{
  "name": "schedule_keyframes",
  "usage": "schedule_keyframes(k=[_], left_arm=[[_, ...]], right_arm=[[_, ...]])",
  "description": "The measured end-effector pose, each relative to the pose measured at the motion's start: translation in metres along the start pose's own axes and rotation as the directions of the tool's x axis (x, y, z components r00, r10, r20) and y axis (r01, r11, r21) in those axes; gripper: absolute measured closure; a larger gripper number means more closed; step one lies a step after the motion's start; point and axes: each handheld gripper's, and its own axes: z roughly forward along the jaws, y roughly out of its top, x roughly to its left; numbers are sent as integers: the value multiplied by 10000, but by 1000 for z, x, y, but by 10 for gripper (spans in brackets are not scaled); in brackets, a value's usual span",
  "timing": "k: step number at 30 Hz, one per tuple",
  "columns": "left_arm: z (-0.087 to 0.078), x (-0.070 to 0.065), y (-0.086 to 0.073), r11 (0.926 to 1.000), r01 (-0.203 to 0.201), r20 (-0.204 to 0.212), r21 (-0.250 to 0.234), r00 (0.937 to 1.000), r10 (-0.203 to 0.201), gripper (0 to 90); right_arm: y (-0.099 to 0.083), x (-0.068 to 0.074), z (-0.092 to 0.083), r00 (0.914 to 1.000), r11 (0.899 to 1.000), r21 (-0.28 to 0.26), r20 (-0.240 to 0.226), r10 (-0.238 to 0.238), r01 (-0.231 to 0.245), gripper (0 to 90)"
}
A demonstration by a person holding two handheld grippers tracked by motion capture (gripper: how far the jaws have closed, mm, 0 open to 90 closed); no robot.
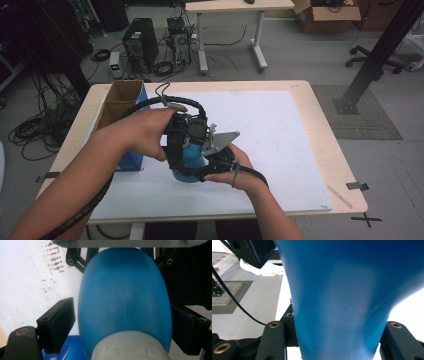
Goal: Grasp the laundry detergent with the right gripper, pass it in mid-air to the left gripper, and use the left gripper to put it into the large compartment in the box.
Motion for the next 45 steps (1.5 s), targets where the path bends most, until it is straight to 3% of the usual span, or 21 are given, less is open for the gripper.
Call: schedule_keyframes(k=[19, 27, 35, 45], left_arm=[[-1, 0, -1, 9999, -54, -127, 102, 9999, 55, 258], [0, 0, -1, 9997, 45, -40, 254, 10000, -44, 369], [0, -2, 2, 9988, 184, -291, 463, 9994, -170, 380], [-1, -4, 3, 9978, 337, -309, 566, 9990, -320, 388]], right_arm=[[0, -1, 2, 10000, 10000, -82, 31, -14, 15, 456], [0, 0, 2, 10000, 10000, -22, -1, 51, -51, 456], [0, -1, 1, 9999, 10000, -63, 131, -59, 60, 456], [0, 0, 1, 9999, 10000, -42, 60, -82, 82, 456]])
